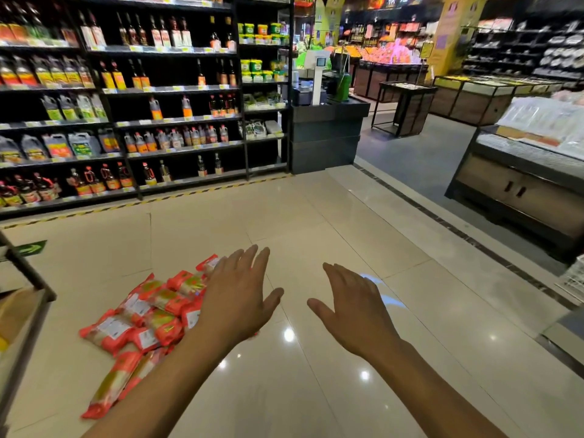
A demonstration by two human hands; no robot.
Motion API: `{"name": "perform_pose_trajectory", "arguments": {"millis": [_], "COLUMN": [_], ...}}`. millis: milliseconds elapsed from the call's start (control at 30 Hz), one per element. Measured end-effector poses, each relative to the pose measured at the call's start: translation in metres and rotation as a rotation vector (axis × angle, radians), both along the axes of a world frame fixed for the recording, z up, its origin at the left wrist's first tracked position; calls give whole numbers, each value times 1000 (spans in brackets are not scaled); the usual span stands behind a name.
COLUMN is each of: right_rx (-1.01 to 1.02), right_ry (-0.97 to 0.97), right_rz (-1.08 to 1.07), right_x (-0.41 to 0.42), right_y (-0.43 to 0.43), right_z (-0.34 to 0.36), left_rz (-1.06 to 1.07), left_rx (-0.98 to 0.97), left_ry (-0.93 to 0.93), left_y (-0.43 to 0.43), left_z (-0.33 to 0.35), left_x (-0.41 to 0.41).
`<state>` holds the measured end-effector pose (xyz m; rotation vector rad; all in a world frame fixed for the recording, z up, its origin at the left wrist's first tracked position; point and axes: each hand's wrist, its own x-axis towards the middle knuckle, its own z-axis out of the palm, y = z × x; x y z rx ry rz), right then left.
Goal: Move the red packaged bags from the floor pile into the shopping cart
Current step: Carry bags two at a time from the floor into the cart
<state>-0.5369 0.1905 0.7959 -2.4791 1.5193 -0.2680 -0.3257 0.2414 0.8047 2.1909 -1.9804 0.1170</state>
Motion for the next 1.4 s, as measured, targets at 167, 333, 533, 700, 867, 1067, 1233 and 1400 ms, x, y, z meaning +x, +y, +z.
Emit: {"name": "perform_pose_trajectory", "arguments": {"millis": [167, 333, 533, 700, 867, 1067, 1233, 1400], "right_rx": [9, 3, -10, 24, 46, 19, -4, 31], "right_ry": [-18, -44, -32, -30, -11, 49, 54, 47], "right_rz": [4, 18, 77, 133, 180, 232, 273, 341], "right_x": [-19, -44, -54, -37, 1, 64, 114, 165], "right_y": [-96, -205, -322, -395, -474, -572, -643, -703], "right_z": [-10, -1, 15, 11, -3, 2, 6, -5], "left_rz": [22, 58, 109, 167, 226, 273, 298, 369], "left_rx": [10, 21, 19, 43, 41, 34, 27, 56], "left_ry": [-12, -28, -19, -20, -13, 45, 72, 85], "left_y": [-90, -189, -283, -349, -422, -526, -598, -639], "left_z": [-8, -2, 4, -5, -21, -35, -34, -42], "left_x": [-19, -47, -62, -48, -14, 43, 83, 129]}}
